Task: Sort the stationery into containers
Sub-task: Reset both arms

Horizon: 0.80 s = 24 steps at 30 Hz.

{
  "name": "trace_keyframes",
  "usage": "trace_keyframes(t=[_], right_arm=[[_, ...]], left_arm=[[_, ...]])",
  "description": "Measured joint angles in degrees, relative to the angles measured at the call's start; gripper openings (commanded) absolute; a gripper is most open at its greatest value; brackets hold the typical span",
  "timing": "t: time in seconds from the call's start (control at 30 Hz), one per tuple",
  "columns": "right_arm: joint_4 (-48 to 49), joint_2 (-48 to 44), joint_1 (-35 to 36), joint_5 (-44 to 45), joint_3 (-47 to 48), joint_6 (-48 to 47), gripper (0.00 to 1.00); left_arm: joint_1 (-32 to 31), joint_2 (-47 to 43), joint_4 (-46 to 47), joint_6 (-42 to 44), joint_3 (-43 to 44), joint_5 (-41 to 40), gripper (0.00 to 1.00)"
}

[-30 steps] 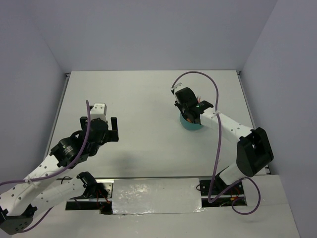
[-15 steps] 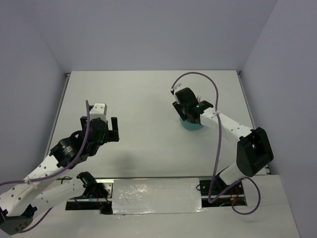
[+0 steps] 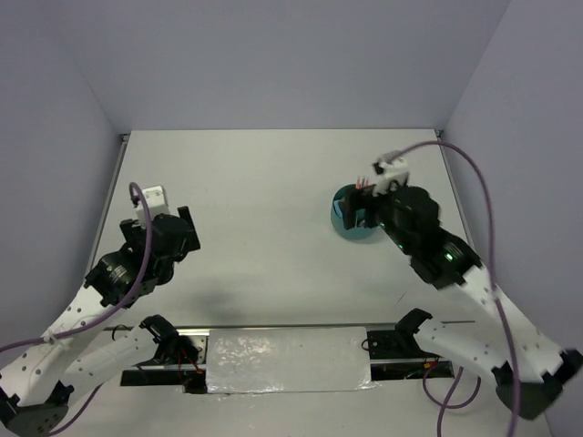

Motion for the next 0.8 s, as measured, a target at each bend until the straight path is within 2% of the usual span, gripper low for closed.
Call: trace_keyframes(t=[0.13,0.27,0.53,0.8], right_arm=[[-2.9,-15.8,0.0,2.5,-1.5,8.1,1.0],[-9.7,-24.3,0.0,5.9,-1.3,13.3,1.0],[-24.3,-30.5,0.0,11.4,0.4,16.5,1.0],[-26.4,-34.6,0.0,12.5,0.5,16.7,1.0]], left_arm=[[7.9,-3.6,-0.5,-1.8,0.3,-2.3,0.99],[12.7,-9.2,-0.2,-1.7,0.2,-3.3,0.99],[13.1,-16.7,2.1,-0.1,-0.5,-1.2,0.99],[13.1,-16.6,2.7,0.2,-0.8,0.7,0.99]])
